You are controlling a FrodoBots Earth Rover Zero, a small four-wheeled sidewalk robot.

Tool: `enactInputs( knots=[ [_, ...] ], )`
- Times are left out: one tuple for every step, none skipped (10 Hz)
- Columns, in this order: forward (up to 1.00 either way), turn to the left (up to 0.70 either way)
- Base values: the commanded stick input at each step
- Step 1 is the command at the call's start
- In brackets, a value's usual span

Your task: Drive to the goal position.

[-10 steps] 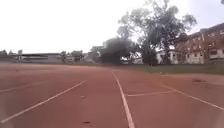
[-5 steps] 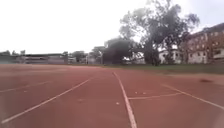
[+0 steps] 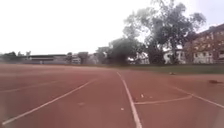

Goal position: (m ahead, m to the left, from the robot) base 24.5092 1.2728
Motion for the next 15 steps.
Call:
enactInputs(
  knots=[
    [0.45, 0.27],
    [0.45, 0.27],
    [0.45, 0.27],
    [0.45, 0.27],
    [0.45, 0.27],
    [0.45, 0.27],
    [0.45, 0.27],
    [0.45, 0.27],
    [0.45, 0.27],
    [0.45, 0.27],
    [0.45, 0.27],
    [0.45, 0.00],
    [0.45, 0.00],
    [0.45, 0.00],
    [0.45, 0.00]
  ],
)
